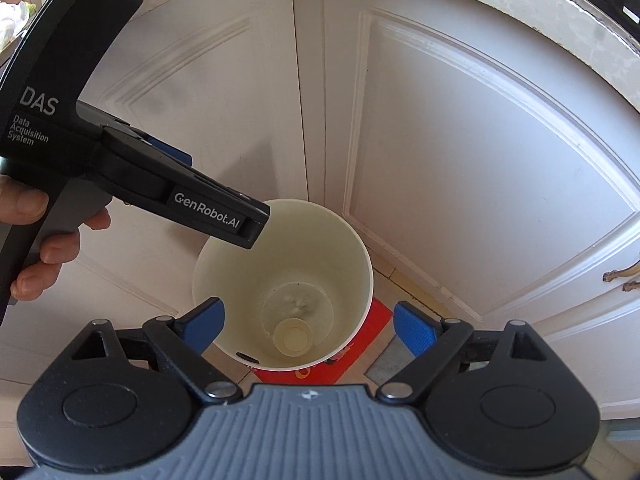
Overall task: Collect trash
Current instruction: 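Open the left tool over the bucket to drop the plastic bag, then grasp the second plastic bag on the counter with the right tool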
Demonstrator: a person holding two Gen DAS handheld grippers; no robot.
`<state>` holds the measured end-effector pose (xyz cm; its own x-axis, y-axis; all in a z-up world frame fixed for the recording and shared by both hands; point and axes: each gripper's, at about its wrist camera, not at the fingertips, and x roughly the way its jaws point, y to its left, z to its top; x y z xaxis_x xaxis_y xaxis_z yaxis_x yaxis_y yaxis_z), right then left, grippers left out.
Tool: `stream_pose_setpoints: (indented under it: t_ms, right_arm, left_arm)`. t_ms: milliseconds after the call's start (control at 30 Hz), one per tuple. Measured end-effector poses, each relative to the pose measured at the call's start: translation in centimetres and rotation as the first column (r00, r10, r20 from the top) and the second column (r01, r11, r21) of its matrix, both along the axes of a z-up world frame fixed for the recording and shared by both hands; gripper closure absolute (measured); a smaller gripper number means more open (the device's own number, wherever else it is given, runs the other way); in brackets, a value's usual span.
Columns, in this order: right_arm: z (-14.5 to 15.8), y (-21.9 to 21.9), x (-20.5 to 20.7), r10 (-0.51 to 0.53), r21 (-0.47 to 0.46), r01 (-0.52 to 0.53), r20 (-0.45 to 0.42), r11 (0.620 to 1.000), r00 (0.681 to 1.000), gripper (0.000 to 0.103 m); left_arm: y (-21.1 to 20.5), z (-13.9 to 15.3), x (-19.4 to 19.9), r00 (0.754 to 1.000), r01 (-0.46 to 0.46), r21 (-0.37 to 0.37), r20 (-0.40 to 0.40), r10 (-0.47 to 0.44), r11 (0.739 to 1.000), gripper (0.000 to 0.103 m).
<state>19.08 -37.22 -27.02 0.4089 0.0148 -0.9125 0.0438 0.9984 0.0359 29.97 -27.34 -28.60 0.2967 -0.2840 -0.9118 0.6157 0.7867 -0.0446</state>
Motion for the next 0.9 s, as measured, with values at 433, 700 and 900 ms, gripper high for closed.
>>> stream_pose_setpoints:
  t_ms: [433, 700, 900]
  right_arm:
    - [1.2, 0.5, -0.1, 0.043, -0.013, -0.042, 0.025, 0.999, 0.999, 0.008]
    - [3.2, 0.4, -0.8, 0.052, -0.024, -0.051, 0.057, 0.998, 0.997, 0.008]
    - [7.5, 1.3, -1.1, 0.086, -0.074, -0.078, 0.112, 0.994, 0.990, 0.008]
  left_arm:
    - [1.2, 3.9, -1.6, 0.995, -0.059, -0.027, 0.073, 0.061, 0.998, 0.011]
    - [3.2, 9.6, -4.5, 0.981, -0.104, -0.079, 0.157, 0.116, 0.991, 0.011]
    - [6.2, 15.8, -7.3, 0.964, -0.149, -0.104, 0.206, 0.167, 0.983, 0.009]
